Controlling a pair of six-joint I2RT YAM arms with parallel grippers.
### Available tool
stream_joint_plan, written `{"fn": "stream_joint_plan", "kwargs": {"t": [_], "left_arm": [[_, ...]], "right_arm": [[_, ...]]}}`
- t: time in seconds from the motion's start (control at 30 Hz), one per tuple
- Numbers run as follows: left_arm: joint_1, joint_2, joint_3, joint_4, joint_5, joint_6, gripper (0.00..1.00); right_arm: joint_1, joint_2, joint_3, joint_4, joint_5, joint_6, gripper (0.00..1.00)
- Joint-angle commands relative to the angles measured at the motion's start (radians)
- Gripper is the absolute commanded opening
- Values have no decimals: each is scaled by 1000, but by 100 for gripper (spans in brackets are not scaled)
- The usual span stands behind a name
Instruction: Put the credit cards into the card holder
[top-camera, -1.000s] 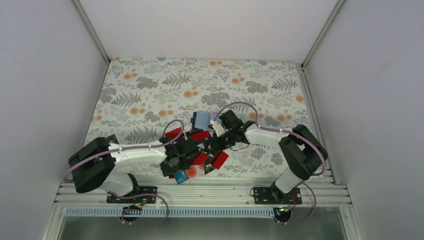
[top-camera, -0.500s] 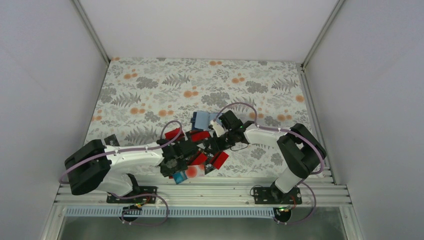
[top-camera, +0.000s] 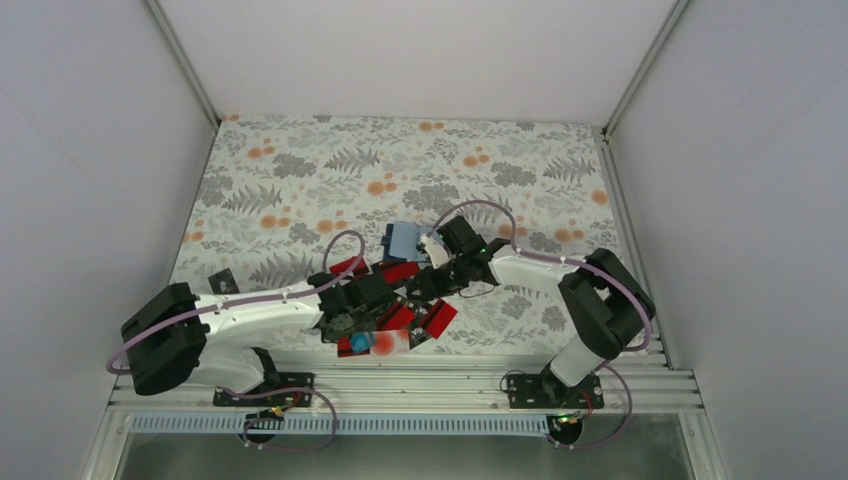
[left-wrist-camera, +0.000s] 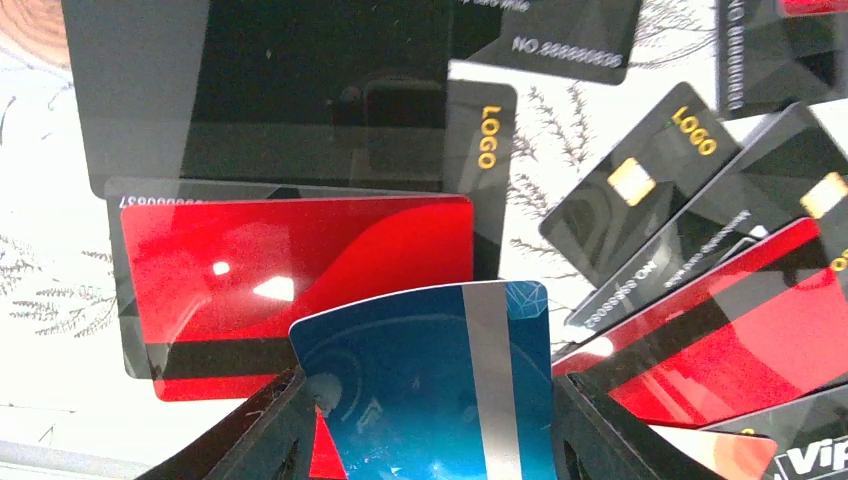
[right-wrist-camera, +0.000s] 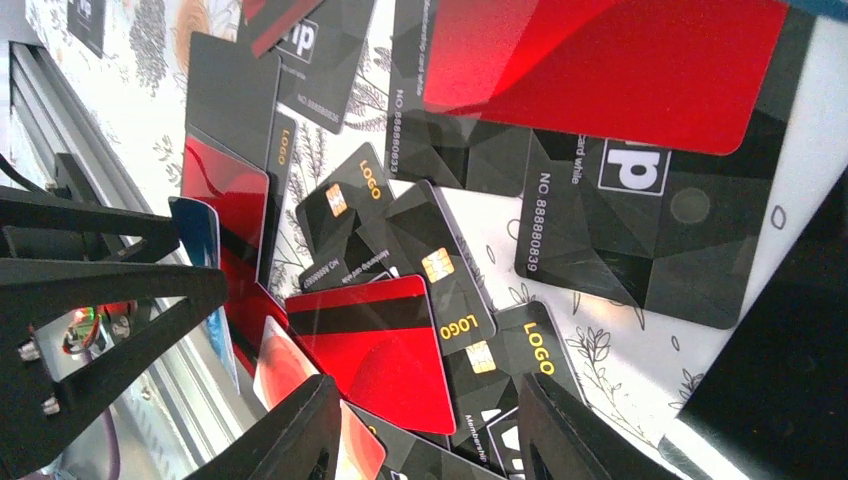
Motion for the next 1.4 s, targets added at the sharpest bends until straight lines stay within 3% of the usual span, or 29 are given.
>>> {"fn": "stream_joint_plan", "kwargs": {"t": [0.0, 0.13, 0.33, 0.53, 0.9, 1.37], "left_arm": [[22, -21, 41, -1, -51, 59, 55], [68, -13, 82, 24, -61, 139, 55], [187, 32, 161, 124, -11, 344, 55], [261, 170, 343, 169, 44, 528, 55], [333, 351, 613, 160, 155, 703, 54], [345, 396, 680, 141, 208, 737, 54]], "right_arm": [[-15, -54, 33, 7, -7, 24, 46], [-57, -102, 1, 44, -58, 26, 46], [-149, -153, -66, 147, -267, 3, 48], [-151, -187, -56, 192, -307, -41, 51], [-156, -141, 37, 161, -114, -66, 52], [-159, -54, 102, 188, 4, -9, 43]]}}
